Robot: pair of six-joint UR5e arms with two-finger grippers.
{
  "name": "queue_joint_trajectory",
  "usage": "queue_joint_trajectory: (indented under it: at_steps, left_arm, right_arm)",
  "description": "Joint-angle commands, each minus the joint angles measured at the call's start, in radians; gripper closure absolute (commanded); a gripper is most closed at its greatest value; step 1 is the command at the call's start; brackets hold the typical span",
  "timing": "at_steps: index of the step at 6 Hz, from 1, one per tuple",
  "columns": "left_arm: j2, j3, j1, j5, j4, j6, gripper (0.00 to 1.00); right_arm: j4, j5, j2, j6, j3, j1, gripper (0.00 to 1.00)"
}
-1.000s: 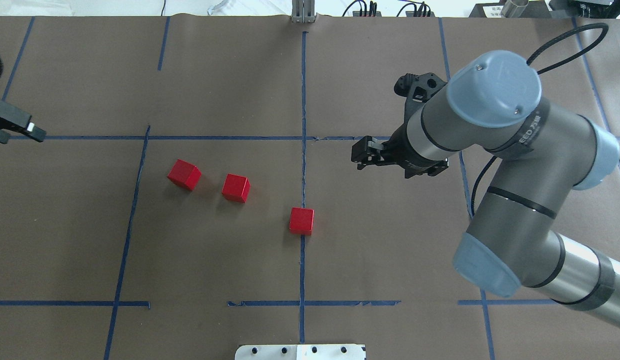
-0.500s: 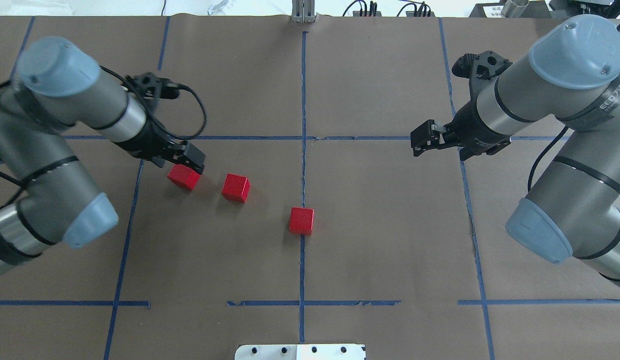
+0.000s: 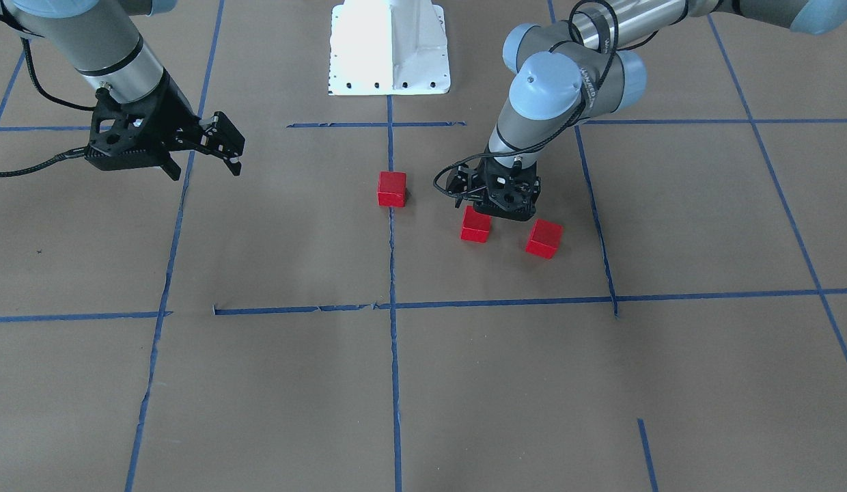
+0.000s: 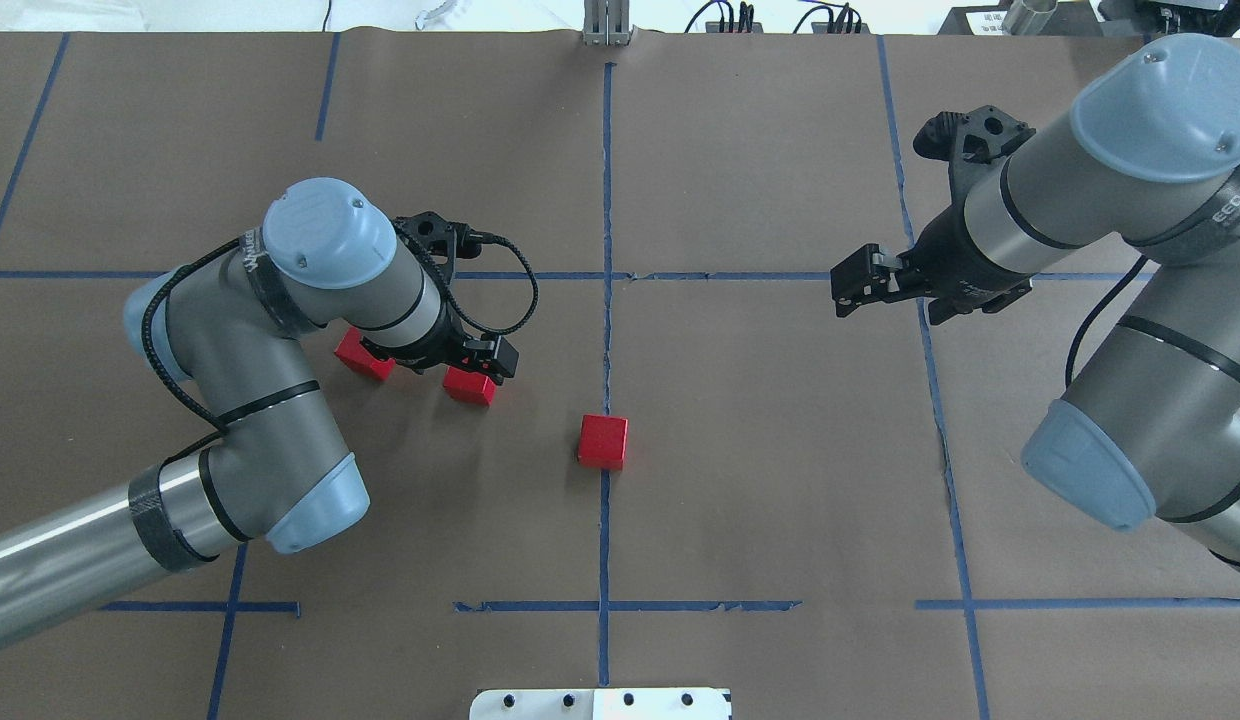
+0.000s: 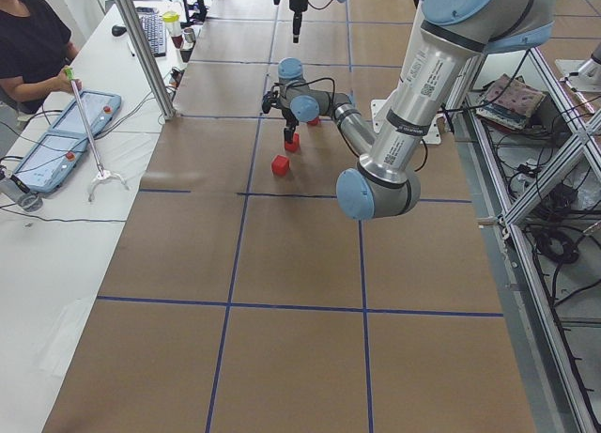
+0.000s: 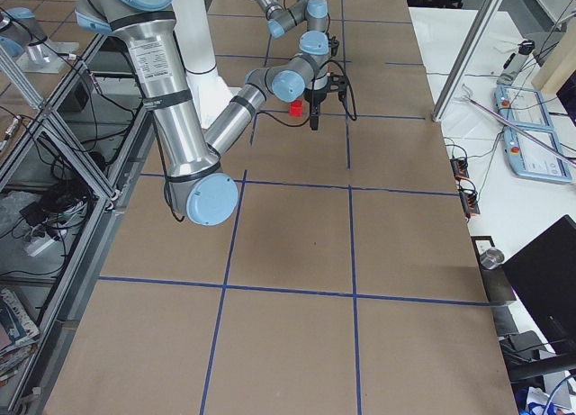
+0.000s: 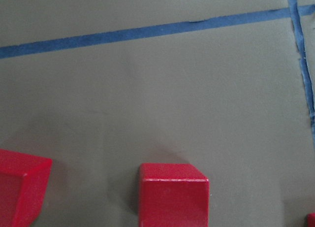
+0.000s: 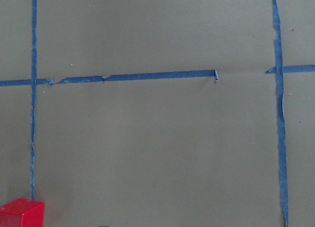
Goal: Form red blocks into L shape at center
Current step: 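Lower the left gripper onto the red cube nearer the center and grasp it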
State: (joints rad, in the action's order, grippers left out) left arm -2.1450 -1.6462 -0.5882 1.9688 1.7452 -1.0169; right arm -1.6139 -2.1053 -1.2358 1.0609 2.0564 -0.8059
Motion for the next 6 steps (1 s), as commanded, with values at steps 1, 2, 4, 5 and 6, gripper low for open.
queue_joint_trajectory:
  at_steps: [1,2,4,5,6]
  left_arm:
    - [-0.016,0.025,0.030,-0.083,0.000,-0.012,0.03]
    - [-0.024,0.046,0.031,-0.129,0.008,-0.012,0.04]
    - [-0.052,0.082,0.036,-0.133,0.008,-0.006,0.24]
    - [-0.052,0.082,0.036,-0.139,0.007,-0.005,0.70]
    - [-0.055,0.080,0.034,-0.137,0.005,-0.015,1.00]
  right_arm:
    - [0.000,0.001,-0.001,0.002,0.002,0.001,0.00]
    - [0.000,0.001,-0.001,0.005,0.002,0.001,0.00]
    - [0.000,0.002,-0.001,0.005,-0.002,0.004,0.00]
    - [0.000,0.002,-0.001,0.008,-0.001,0.004,0.00]
    - [0.000,0.002,-0.001,0.010,-0.007,0.008,0.00]
